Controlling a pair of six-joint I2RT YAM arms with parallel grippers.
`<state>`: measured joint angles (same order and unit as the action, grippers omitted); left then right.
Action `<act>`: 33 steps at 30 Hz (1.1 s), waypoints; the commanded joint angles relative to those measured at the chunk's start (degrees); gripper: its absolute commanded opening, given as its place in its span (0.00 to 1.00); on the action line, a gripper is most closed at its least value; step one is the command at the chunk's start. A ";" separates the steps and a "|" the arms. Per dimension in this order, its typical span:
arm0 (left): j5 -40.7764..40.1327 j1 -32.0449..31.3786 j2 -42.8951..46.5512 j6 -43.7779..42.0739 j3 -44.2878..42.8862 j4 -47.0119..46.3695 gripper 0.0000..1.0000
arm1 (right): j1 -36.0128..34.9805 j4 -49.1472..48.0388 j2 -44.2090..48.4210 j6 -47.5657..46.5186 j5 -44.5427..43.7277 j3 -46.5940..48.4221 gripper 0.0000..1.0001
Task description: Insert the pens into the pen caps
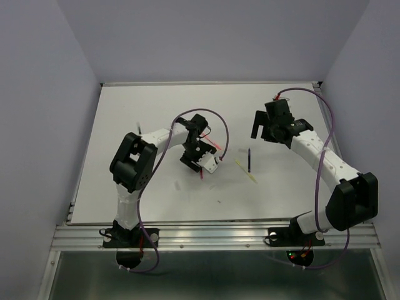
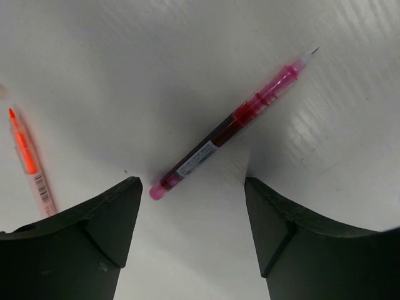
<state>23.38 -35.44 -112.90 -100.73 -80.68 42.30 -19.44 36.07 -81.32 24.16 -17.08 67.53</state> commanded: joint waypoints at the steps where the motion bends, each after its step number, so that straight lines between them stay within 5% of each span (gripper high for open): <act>1: -0.70 -2.35 -1.00 -1.14 1.32 1.82 0.75 | 0.98 -1.27 -0.68 -1.04 -1.55 -0.46 1.00; 6: -0.52 -3.67 -1.44 -0.61 1.49 2.79 0.58 | 1.51 -1.71 -1.30 -1.49 -1.55 -1.17 1.00; 23: -1.14 -4.20 -1.44 -1.93 5.45 5.42 0.26 | 1.51 -3.64 -1.91 -0.26 -0.94 -2.84 1.00; 33: -1.15 -3.14 0.05 4.22 6.60 2.78 0.00 | 1.51 -4.26 -0.95 1.06 -0.15 -3.72 1.00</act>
<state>20.32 -38.61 -111.11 -98.85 -76.12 42.24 -18.33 34.24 -83.31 24.27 -17.52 63.96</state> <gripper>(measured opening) 0.230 0.998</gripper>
